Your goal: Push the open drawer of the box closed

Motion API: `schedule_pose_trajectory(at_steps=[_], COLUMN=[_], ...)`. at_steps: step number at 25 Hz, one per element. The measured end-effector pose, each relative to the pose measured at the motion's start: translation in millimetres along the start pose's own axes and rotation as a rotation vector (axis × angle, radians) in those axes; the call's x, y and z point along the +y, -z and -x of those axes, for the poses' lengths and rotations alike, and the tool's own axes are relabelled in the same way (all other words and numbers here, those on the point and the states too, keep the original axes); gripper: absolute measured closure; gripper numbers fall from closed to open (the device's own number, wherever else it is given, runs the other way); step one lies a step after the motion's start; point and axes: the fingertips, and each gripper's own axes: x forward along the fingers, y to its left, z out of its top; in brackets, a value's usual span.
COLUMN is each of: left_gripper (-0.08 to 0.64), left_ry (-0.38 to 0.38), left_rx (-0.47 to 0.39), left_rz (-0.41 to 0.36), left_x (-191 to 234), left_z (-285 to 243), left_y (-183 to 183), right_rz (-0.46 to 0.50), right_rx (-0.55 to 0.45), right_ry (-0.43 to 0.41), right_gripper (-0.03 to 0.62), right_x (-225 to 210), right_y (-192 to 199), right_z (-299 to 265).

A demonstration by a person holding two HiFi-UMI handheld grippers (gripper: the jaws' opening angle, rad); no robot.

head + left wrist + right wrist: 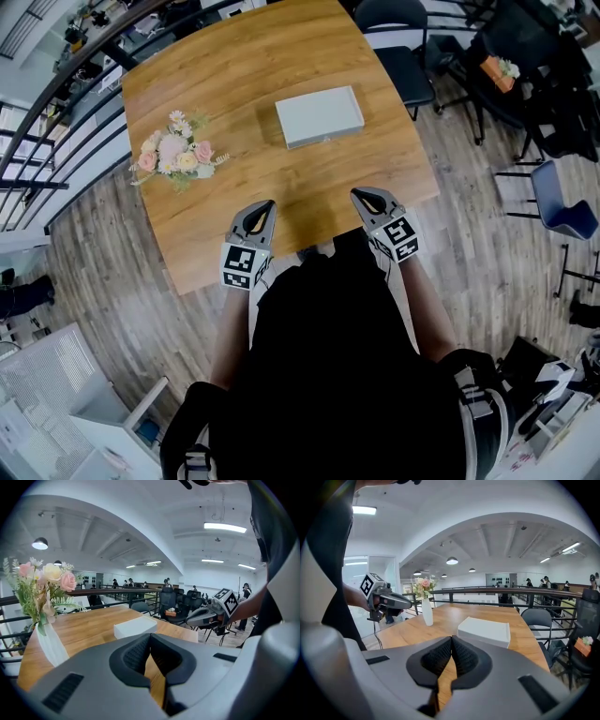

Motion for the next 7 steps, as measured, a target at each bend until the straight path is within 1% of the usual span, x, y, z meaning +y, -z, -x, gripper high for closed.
schedule_pose_trajectory(at_steps=[7], left_gripper=[0.538], left_ry=[0.005], left_rx=[-0.011], left_rz=[0.006], left_x=[-6.9], left_z=[-1.1], left_y=[-2.0], right_rz=[0.003], right_rx=[0.008], right_ry=[-0.003], right_gripper=[0.577], right_x=[-2.8], right_y=[1.6], right_z=[3.0])
